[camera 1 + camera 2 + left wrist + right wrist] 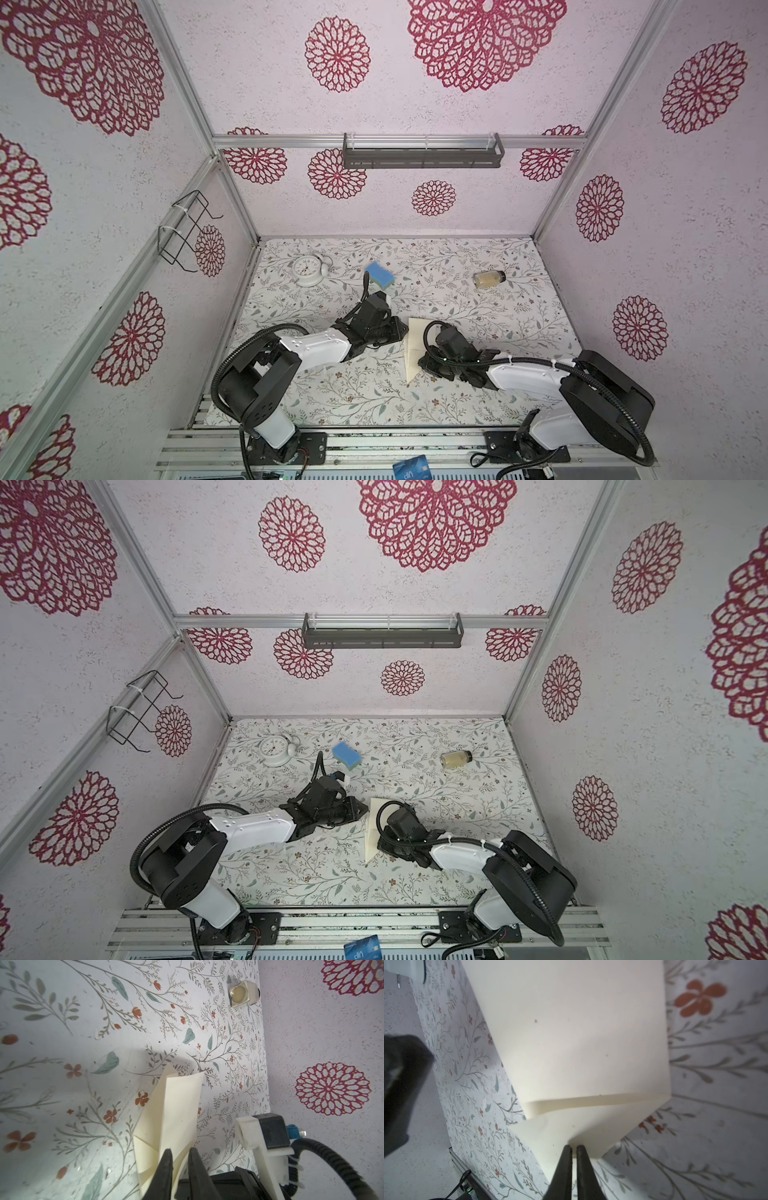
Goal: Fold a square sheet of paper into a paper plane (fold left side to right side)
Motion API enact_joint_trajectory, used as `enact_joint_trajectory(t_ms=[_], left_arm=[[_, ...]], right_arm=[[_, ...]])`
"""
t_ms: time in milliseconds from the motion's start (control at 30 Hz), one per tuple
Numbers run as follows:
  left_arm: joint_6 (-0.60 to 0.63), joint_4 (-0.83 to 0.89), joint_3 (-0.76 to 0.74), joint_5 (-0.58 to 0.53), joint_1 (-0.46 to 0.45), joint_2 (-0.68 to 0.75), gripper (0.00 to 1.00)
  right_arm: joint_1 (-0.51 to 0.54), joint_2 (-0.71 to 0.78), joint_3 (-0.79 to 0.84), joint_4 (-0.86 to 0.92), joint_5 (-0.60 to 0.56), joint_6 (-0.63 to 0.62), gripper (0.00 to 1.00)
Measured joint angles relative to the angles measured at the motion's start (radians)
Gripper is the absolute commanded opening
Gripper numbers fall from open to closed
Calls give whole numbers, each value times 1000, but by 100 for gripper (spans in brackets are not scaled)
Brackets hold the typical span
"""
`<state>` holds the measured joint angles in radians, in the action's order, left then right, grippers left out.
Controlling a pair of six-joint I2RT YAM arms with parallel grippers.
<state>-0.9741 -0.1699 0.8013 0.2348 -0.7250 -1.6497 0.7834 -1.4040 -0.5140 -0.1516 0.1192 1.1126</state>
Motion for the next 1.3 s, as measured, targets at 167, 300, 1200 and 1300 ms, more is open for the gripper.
enact_joint_trajectory(t_ms=[167, 300, 1200, 1300], left_arm=[[0, -1, 46, 0, -26, -43, 19], [1, 1, 76, -2, -29, -72, 19], [92, 50, 181, 24, 43, -280, 18], [97, 48, 181, 31, 47, -281, 17]], right_arm=[[-11, 111, -18, 73, -14, -31, 21], [-87, 223, -13, 140, -14, -72, 32], [-433, 25, 14, -23, 304, -302, 56], [-435, -26, -8, -58, 325, -302, 56]])
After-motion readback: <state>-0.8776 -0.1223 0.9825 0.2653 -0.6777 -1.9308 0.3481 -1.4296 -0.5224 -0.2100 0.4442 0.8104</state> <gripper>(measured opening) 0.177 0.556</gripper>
